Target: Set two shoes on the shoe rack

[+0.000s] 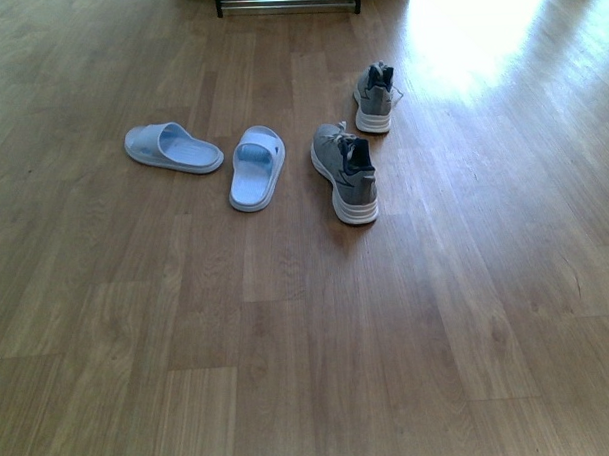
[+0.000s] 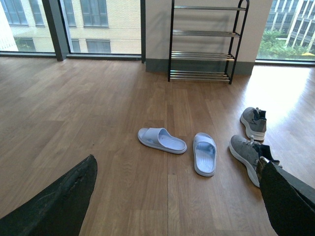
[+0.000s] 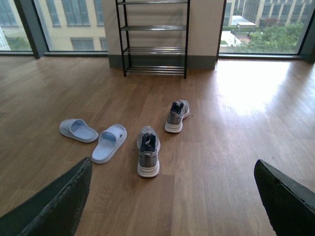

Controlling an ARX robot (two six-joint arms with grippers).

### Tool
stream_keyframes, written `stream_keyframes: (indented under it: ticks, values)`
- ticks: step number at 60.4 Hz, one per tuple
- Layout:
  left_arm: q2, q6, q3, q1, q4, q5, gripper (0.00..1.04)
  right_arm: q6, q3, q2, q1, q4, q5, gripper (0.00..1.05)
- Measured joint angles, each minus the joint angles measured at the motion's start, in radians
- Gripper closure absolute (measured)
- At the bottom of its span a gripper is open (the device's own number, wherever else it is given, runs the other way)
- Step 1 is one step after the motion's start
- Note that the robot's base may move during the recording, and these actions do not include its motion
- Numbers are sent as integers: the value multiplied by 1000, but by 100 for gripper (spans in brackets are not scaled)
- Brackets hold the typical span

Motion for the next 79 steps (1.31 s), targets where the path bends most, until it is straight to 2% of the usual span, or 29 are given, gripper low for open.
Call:
stream_keyframes:
  ticks: [79]
  values:
    - [0,0,0,0,0,1,9,0,0,0,0,0,3,9]
